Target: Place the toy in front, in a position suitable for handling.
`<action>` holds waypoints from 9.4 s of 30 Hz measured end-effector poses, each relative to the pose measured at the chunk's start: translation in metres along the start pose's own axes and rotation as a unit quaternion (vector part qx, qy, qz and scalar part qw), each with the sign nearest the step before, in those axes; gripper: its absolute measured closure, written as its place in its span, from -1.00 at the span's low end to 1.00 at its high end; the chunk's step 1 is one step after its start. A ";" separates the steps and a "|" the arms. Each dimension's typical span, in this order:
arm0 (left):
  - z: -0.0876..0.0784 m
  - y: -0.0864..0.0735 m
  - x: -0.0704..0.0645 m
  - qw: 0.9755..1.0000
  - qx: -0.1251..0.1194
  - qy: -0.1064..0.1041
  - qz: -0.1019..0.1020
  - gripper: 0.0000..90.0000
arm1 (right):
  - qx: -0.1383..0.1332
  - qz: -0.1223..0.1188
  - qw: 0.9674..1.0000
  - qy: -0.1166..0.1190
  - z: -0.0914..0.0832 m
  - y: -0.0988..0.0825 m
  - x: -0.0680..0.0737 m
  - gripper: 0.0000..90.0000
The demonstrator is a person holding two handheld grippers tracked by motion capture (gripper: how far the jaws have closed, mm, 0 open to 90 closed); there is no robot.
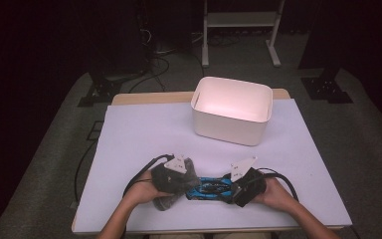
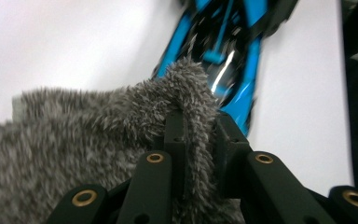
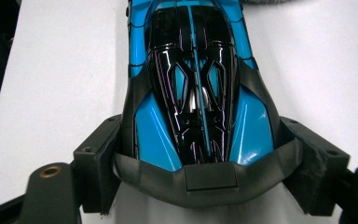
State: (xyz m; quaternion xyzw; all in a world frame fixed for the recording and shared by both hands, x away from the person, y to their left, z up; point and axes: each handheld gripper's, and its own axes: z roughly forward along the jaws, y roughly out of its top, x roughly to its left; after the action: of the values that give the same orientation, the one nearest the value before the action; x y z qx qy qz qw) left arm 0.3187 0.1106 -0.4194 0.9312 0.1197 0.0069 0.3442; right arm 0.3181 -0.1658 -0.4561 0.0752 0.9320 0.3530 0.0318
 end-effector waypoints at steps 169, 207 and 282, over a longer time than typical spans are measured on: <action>0.009 0.027 0.011 0.999 0.047 -0.023 0.003 0.69 | -0.010 0.004 1.000 -0.008 -0.001 -0.003 0.003 -0.47; 0.010 0.002 0.003 0.999 -0.026 -0.005 -0.039 0.53 | -0.031 0.065 0.997 0.034 -0.017 0.021 -0.012 -0.57; -0.011 0.033 0.004 0.997 -0.021 -0.061 -0.043 0.67 | -0.018 0.022 0.999 -0.016 -0.024 0.017 0.014 -0.46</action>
State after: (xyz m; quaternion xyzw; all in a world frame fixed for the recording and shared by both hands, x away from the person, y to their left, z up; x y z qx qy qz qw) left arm 0.3291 0.0946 -0.3897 0.9165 0.1386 -0.0621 0.3700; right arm 0.3031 -0.1664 -0.4265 0.1012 0.9231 0.3689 0.0404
